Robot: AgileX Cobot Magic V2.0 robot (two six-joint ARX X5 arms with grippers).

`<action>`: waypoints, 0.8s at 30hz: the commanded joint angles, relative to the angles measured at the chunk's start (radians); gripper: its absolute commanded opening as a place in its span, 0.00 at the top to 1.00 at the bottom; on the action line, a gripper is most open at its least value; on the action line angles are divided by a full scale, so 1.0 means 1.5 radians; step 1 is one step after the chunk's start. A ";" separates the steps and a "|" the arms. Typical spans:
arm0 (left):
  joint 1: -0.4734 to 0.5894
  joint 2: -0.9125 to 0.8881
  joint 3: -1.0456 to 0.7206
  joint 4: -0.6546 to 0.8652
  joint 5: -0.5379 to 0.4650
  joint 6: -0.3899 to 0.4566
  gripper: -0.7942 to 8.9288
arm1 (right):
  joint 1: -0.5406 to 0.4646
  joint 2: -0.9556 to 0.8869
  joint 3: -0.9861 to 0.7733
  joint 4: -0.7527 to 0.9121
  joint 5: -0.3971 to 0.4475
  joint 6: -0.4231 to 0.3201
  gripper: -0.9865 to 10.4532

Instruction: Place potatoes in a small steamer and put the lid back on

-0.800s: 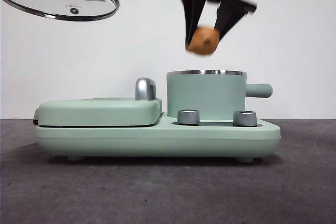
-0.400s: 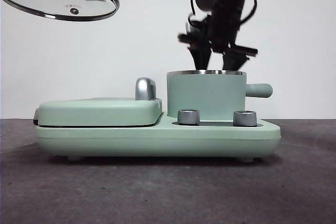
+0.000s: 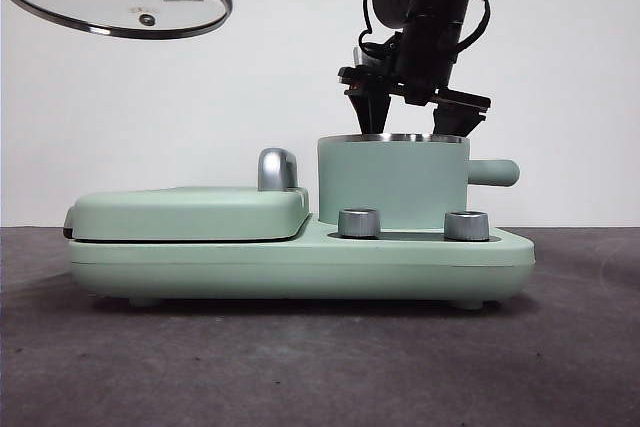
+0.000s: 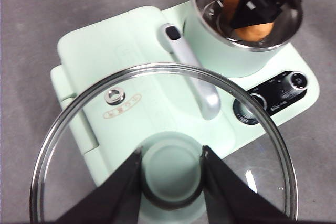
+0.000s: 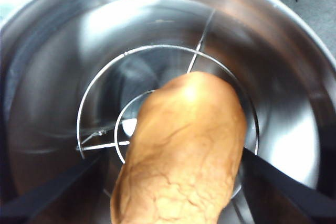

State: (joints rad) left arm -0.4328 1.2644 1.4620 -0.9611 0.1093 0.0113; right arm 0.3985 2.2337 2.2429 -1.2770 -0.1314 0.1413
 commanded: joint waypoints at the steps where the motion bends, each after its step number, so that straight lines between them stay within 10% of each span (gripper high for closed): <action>1: -0.007 -0.001 0.012 0.024 0.005 0.002 0.91 | 0.002 0.001 0.048 -0.029 -0.001 -0.010 0.57; 13: -0.016 0.007 0.012 0.062 0.005 -0.003 0.91 | -0.005 -0.179 0.070 -0.096 0.034 -0.030 0.57; 24: -0.063 0.047 0.012 0.142 0.005 -0.013 0.91 | 0.005 -0.546 -0.291 -0.095 0.058 -0.055 0.57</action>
State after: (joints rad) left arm -0.5129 1.3163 1.4609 -0.7864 0.1108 0.0040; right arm 0.3950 1.4582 1.8351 -1.3426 -0.0483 0.0738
